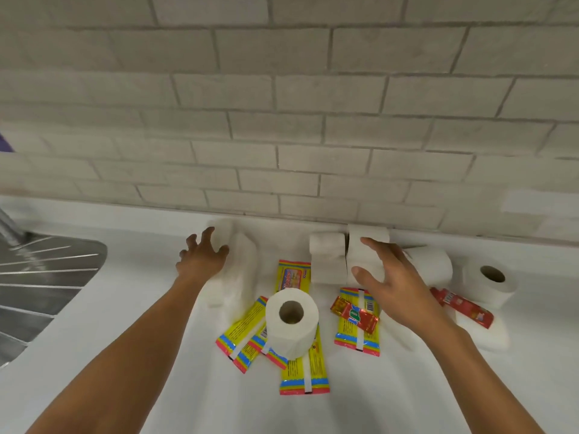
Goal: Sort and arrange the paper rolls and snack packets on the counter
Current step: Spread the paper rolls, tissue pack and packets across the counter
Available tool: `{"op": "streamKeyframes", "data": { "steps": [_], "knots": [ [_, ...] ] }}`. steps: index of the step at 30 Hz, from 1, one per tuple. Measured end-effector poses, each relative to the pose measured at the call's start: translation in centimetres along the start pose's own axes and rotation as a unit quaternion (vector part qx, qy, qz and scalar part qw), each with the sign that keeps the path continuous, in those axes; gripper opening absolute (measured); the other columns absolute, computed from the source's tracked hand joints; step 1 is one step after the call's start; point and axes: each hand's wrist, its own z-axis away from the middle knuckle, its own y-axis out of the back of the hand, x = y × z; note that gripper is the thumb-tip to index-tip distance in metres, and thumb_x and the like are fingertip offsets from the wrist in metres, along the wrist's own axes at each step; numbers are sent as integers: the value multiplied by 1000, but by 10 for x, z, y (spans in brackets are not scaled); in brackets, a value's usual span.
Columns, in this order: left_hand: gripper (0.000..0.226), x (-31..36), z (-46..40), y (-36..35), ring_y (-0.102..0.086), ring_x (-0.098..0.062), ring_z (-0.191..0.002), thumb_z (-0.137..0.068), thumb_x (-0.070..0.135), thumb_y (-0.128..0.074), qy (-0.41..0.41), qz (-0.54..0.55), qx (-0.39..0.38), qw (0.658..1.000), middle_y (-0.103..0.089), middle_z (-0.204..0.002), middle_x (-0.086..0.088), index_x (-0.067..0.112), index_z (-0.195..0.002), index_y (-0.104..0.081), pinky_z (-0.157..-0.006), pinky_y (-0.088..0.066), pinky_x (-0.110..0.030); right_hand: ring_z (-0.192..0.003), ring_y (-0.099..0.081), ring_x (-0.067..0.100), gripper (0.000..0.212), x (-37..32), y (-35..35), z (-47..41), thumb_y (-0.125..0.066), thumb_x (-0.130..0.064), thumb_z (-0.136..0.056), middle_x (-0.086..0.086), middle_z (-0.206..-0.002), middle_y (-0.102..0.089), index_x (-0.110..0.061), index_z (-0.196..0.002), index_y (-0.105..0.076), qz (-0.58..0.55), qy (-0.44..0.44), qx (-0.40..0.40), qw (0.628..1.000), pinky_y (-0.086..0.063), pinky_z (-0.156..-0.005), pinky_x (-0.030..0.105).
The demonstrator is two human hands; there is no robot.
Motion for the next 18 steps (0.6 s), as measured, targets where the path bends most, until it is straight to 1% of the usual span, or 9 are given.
{"op": "streamKeyframes", "data": {
  "steps": [3,5,6,8,10,12,15,16,18],
  "knots": [
    [62,-14,-3,-10,-43,-44,-130,-93,54,-48,-11,-14,-15,1000,-21,-158,-6,45,-149,-23,-105,-38,-52,-132,-42,17,58,-4,-7,1,-56,-48,-94,-4,-147,-40,-38,-147,-35,-1,-5,-7,1000,-39,-97,31],
    [57,-22,-5,-14,-48,-44,-125,-96,48,-43,-22,-20,-11,999,-24,-156,-7,46,-149,-23,-102,-40,-51,-133,-43,17,58,-5,-11,1,-55,-49,-94,-4,-148,-39,-39,-147,-34,4,-11,-13,1000,-43,-101,36],
    [54,-25,-6,-16,-50,-44,-122,-97,44,-41,-25,-23,-6,999,-27,-154,-8,46,-149,-24,-102,-41,-50,-133,-44,17,59,-5,-13,1,-55,-49,-94,-4,-148,-38,-39,-148,-33,6,-15,-16,1000,-44,-100,36],
    [53,-31,-8,-19,-52,-44,-119,-98,40,-38,-17,-24,-2,1000,-30,-151,-10,45,-149,-24,-101,-41,-50,-132,-44,16,58,-4,-18,1,-55,-49,-94,-5,-148,-38,-40,-147,-33,8,-20,-22,1000,-43,-96,31],
    [55,-35,-9,-20,-50,-45,-122,-97,48,-40,2,-25,-11,1000,-29,-152,-10,46,-149,-22,-103,-39,-51,-129,-46,14,58,-2,-21,2,-54,-50,-94,-6,-148,-38,-41,-147,-33,7,-24,-26,999,-41,-92,27],
    [60,-39,-10,-19,-49,-46,-122,-94,56,-44,11,-28,-15,999,-32,-150,-12,45,-149,-22,-102,-39,-51,-119,-49,11,57,-1,-23,2,-54,-50,-94,-7,-148,-37,-42,-147,-33,1,-29,-32,999,-40,-88,24],
    [57,-40,-9,-17,-55,-43,-112,-95,48,-46,-7,-23,8,1000,-48,-133,-13,42,-148,-27,-94,-44,-48,-96,-50,1,56,-1,-25,1,-54,-51,-94,-8,-146,-38,-44,-146,-34,-7,-35,-38,999,-41,-83,23],
    [55,-40,-8,-16,-56,-43,-109,-95,44,-46,-14,-21,17,1000,-50,-130,-13,42,-147,-29,-92,-45,-48,-91,-50,-1,55,0,-25,2,-54,-52,-94,-8,-146,-38,-44,-145,-34,-9,-36,-39,999,-41,-82,22],
    [51,-36,-3,-10,-57,-42,-106,-95,39,-45,-23,-19,41,999,-51,-128,-13,40,-145,-32,-88,-46,-47,-92,-50,1,55,3,-24,2,-54,-51,-94,-9,-145,-39,-44,-145,-35,-12,-35,-40,999,-40,-77,17]
  ]
}}
